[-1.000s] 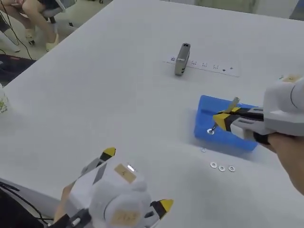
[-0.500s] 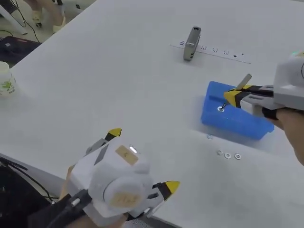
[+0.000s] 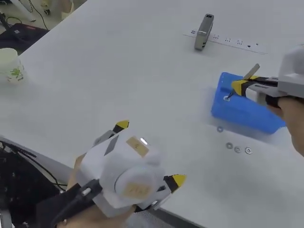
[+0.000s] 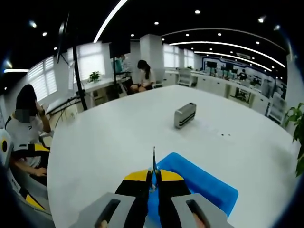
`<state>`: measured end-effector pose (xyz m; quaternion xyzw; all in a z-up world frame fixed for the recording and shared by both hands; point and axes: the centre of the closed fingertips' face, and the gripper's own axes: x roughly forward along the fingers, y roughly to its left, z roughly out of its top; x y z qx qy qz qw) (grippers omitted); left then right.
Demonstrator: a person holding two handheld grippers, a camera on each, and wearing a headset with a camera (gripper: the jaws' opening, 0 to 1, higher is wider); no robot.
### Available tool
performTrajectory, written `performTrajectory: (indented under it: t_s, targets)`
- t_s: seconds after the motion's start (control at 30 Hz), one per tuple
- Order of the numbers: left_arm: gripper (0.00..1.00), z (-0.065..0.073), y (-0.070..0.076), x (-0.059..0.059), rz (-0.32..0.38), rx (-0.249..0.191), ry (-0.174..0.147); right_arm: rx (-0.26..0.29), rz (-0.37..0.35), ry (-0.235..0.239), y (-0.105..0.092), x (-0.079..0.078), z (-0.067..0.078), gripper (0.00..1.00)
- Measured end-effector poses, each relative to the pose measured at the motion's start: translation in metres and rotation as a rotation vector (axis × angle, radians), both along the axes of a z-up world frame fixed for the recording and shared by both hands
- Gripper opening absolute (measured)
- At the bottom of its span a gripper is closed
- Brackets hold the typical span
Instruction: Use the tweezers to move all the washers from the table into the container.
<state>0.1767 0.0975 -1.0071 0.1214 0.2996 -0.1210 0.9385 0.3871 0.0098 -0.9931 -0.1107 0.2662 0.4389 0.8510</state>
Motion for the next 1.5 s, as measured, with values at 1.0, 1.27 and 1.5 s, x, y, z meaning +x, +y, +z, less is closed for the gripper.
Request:
performTrajectory:
  t_s: [1.0, 1.27, 1.5]
  targets:
    - [0.93, -0.007, 0.001, -0.001, -0.003, 0.025, 0.031, -0.083, 0.006, 0.004, 0.005, 0.003, -0.032, 0.02]
    - [0.93, -0.005, 0.0, -0.001, -0.006, 0.016, 0.022, -0.085, -0.011, 0.008, 0.005, 0.001, -0.032, 0.03]
    - [0.94, -0.002, -0.002, -0.001, -0.017, 0.009, 0.009, -0.108, -0.012, -0.006, 0.001, 0.002, -0.02, 0.03]
